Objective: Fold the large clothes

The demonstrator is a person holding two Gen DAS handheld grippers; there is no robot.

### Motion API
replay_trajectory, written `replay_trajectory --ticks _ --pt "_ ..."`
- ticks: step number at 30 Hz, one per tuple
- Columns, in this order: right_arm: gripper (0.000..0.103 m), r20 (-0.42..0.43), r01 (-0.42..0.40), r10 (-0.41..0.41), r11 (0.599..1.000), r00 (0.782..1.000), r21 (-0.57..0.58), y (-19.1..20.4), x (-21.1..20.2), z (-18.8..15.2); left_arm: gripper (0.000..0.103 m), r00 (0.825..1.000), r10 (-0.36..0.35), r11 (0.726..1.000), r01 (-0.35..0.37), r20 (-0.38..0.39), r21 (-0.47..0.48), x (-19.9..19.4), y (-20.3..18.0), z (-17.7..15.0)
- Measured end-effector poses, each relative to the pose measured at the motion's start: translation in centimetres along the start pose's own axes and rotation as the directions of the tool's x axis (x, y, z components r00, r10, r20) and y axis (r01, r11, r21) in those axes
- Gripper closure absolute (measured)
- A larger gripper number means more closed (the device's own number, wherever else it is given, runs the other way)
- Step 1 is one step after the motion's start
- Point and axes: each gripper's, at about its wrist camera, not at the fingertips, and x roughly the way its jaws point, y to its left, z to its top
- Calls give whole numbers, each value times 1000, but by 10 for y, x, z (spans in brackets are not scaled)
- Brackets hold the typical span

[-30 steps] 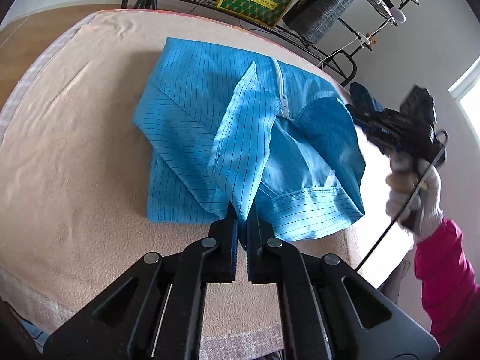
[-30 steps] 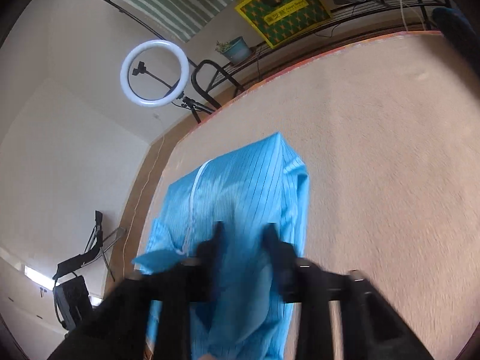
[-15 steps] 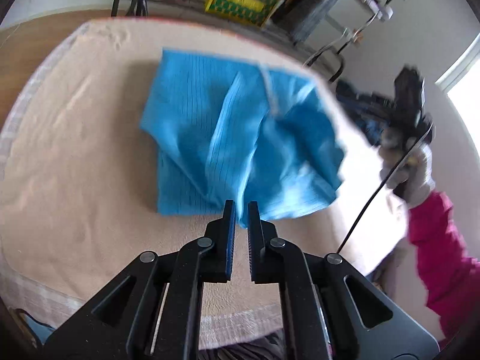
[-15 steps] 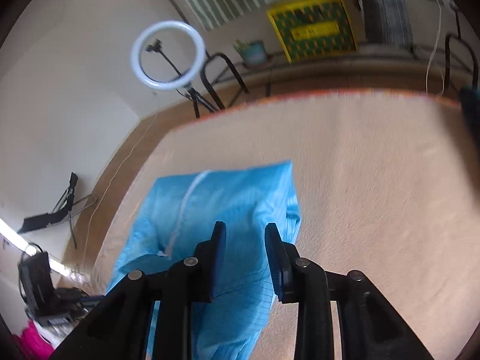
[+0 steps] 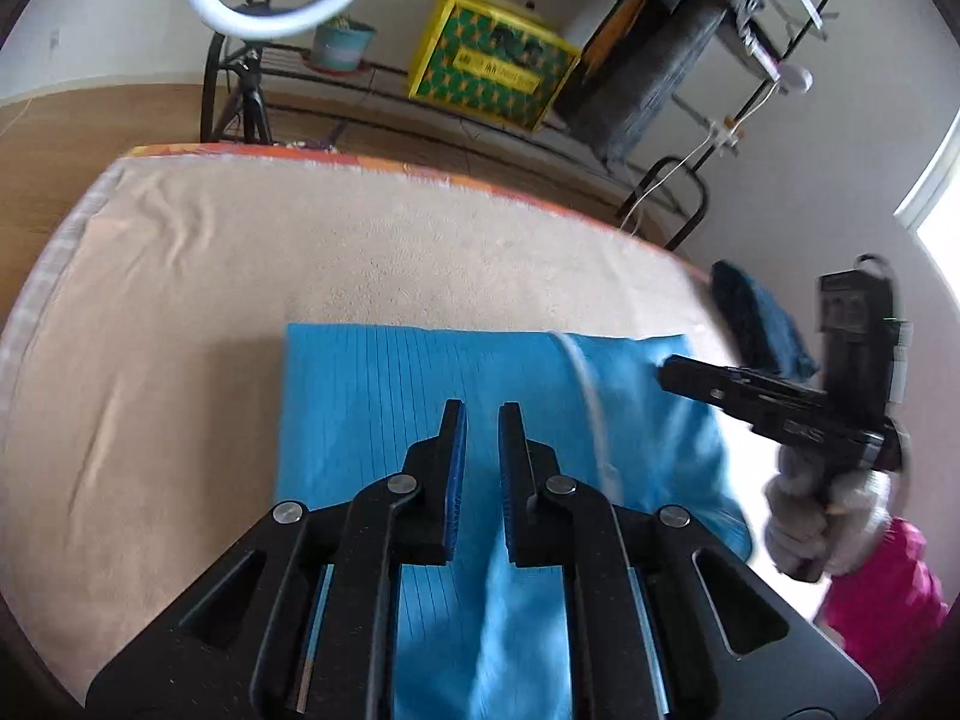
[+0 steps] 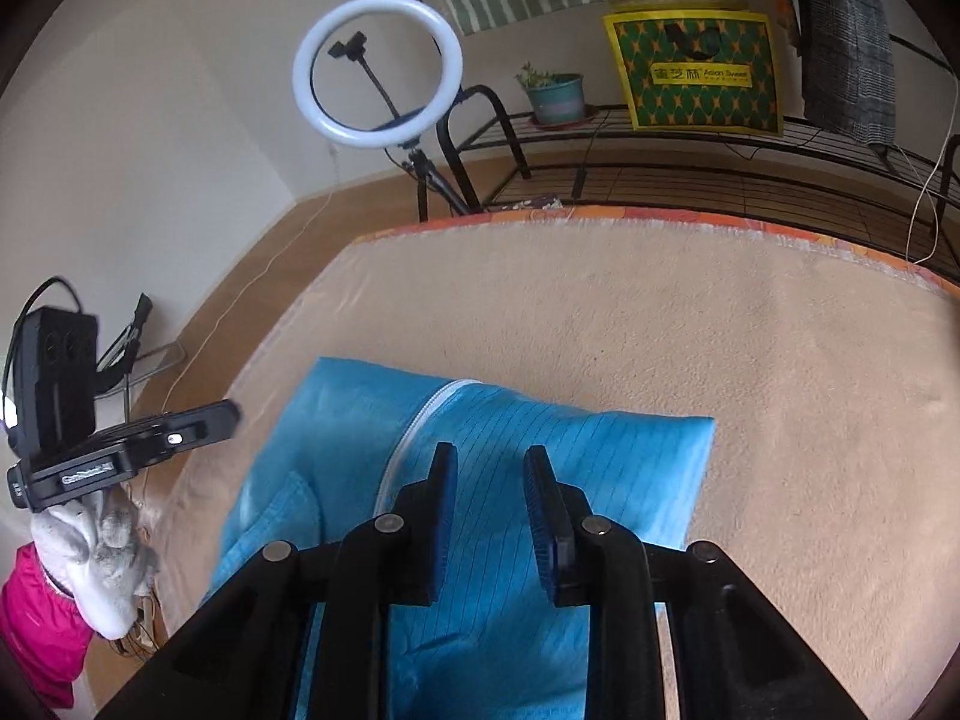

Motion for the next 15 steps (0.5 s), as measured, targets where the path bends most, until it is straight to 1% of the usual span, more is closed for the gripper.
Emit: replay_trajectory --ticks 2,3,5,6,7,8,9,10,11,12,13,15 --pt "79 -20 4 -4 1000 1000 -8 -1 9 1 96 999 14 1000 -14 -29 12 22 2 3" --pt "79 -30 13 -13 1000 999 -17 -1 13 1 96 998 51 999 -50 -43 21 35 6 4" --pt "79 -44 36 -38 999 998 -36 -3 20 1 96 994 92 996 -91 -64 19 54 11 6" --pt "82 -50 42 -44 998 998 -35 -5 22 2 96 991 109 994 -108 -73 20 59 15 4" --pt "82 -56 50 -52 998 997 -31 -8 25 1 96 987 140 990 -139 -80 18 68 21 3" --pt "82 -60 64 -65 998 996 -23 -12 29 0 96 985 153 988 -152 -82 16 72 25 -1" --pt "83 -65 82 -83 997 994 -13 -16 32 -1 96 986 151 989 -151 -76 3 76 30 -3" --pt "88 -81 94 -93 996 992 -1 -21 37 -3 96 987 146 989 -147 -65 -2 76 32 -5" --pt "97 -100 103 -101 995 990 7 -26 43 -6 96 987 148 989 -148 -55 3 77 33 -7" --pt "101 -122 114 -112 993 986 14 -30 48 -10 96 988 148 989 -148 -52 4 76 35 -8" --pt "102 -132 112 -110 994 985 11 -32 51 -14 96 987 154 988 -153 -55 10 76 34 -9" --pt "103 -139 126 -123 992 983 8 -31 45 -15 96 978 196 981 -194 -69 28 71 33 -8"
